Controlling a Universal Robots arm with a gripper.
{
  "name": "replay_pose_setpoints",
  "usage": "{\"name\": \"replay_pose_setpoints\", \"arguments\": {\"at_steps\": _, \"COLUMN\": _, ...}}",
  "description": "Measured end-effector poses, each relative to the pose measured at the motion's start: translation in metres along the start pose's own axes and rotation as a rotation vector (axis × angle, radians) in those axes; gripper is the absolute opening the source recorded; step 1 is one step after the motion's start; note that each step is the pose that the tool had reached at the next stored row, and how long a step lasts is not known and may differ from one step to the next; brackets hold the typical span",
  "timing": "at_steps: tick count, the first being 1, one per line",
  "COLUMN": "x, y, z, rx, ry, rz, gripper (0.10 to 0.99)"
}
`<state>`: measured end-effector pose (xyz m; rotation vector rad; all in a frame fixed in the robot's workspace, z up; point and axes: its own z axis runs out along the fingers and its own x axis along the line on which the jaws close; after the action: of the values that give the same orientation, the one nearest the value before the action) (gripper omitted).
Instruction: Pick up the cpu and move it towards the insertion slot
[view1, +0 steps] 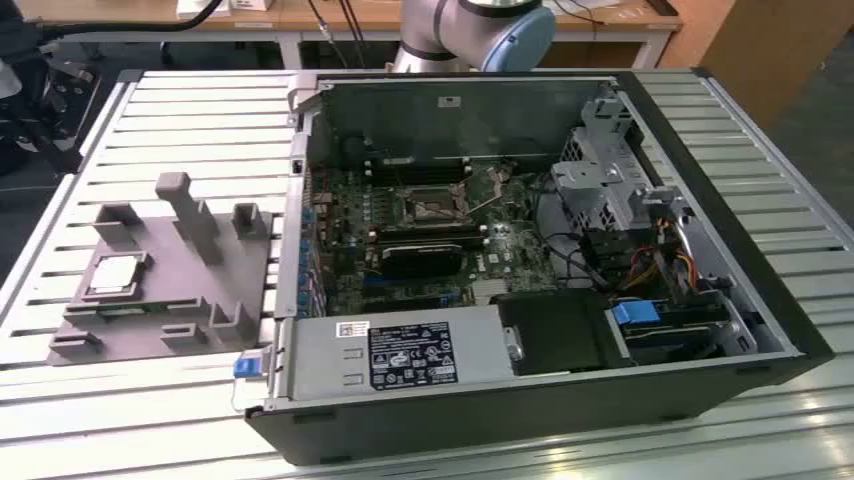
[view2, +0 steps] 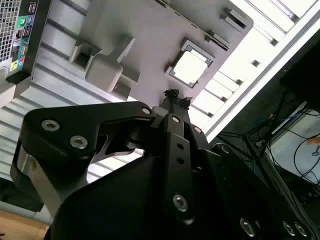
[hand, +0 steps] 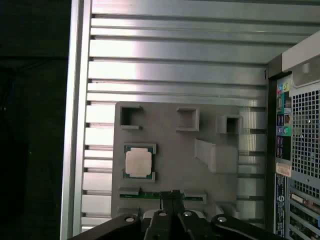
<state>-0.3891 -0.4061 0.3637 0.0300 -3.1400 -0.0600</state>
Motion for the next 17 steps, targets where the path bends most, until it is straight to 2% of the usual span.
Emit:
{"name": "replay_pose_setpoints", "arguments": {"at_steps": 10, "x": 0.0004, "y": -0.0001, "z": 0.0018, "rx": 0.0, "ry": -0.0002, "rz": 0.0, "gripper": 0.102}}
{"name": "replay_pose_setpoints", "arguments": {"at_steps": 17, "x": 0.0027, "y": -0.0003, "z": 0.0073, "rx": 0.0, "ry": -0.0059, "rz": 0.0, "gripper": 0.102}}
